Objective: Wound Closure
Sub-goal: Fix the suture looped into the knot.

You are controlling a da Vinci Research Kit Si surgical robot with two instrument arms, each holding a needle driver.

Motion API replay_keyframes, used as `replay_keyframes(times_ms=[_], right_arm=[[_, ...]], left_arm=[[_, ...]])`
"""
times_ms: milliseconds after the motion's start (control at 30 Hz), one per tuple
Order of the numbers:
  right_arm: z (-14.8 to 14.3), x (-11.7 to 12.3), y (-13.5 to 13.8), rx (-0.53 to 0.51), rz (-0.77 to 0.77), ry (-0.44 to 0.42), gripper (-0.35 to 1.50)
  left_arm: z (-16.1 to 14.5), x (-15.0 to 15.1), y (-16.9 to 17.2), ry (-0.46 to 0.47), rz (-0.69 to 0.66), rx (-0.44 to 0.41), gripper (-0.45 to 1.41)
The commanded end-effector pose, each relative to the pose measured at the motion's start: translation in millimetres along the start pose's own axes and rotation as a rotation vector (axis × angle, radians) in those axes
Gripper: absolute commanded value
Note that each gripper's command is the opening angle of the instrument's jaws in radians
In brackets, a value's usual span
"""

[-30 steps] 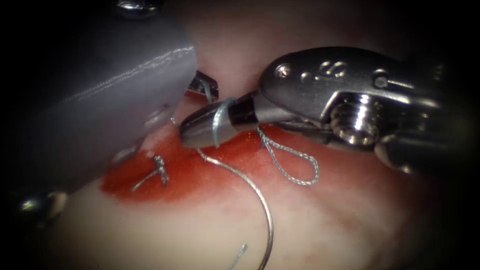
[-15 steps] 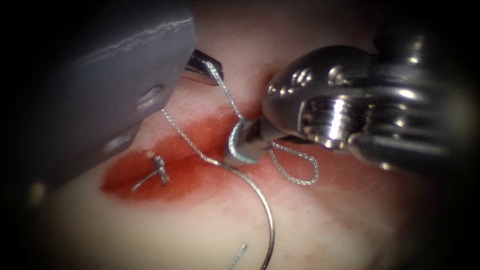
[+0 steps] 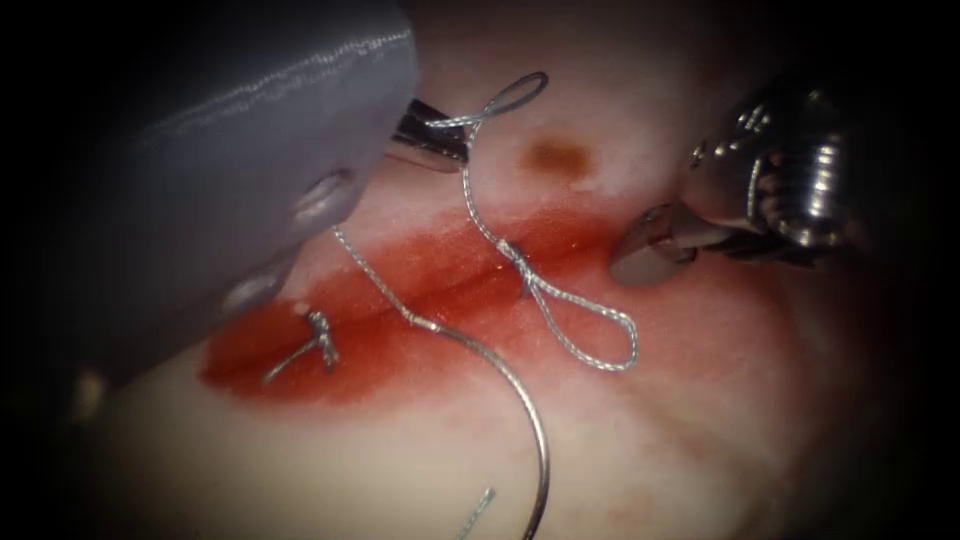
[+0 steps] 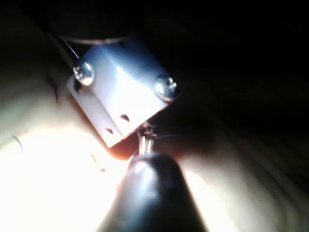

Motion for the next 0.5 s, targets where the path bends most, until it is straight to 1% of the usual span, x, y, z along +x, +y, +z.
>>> replay_keyframes(times_ms=[33, 100, 133, 167, 200, 267, 300, 367, 467, 500], right_arm=[[-0.3, 1.6, 0.0, -0.007, -0.008, -0.006, -0.35], [-0.3, 1.7, 0.0, -0.009, -0.024, -0.009, -0.35], [-0.2, 1.8, -0.1, -0.008, -0.03, -0.006, -0.32], [-0.2, 1.8, -0.1, -0.003, -0.048, -0.009, -0.03], [-0.1, 1.7, -0.2, 0.008, -0.066, -0.014, 0.04], [-0.1, 1.7, -0.2, 0.021, -0.071, -0.02, 0.0], [-0.1, 1.7, -0.3, 0.031, -0.071, -0.021, -0.16], [-0.2, 1.9, -0.3, 0.035, -0.073, -0.022, -0.33], [-0.9, 2.3, 0.0, 0.027, -0.071, -0.011, -0.35], [-1.2, 2.4, 0.1, 0.012, -0.068, -0.004, -0.35]], left_arm=[[-0.1, -1.1, 0.6, -0.001, 0.007, -0.008, -0.45], [0.2, -0.9, 0.5, 0.016, 0.009, -0.019, -0.45], [0.3, -0.8, 0.5, 0.024, 0.01, -0.023, -0.45], [0.4, -0.6, 0.5, 0.036, 0.012, -0.03, -0.45], [0.5, -0.5, 0.5, 0.041, 0.013, -0.032, -0.45], [0.5, -0.5, 0.6, 0.049, 0.014, -0.039, -0.45], [0.5, -0.4, 0.6, 0.058, 0.015, -0.042, -0.45], [0.6, -0.3, 0.6, 0.06, 0.022, -0.043, -0.45], [0.3, -0.2, 0.5, 0.062, 0.03, -0.035, -0.45], [-0.2, -0.1, 0.6, 0.067, 0.037, -0.01, -0.45]])
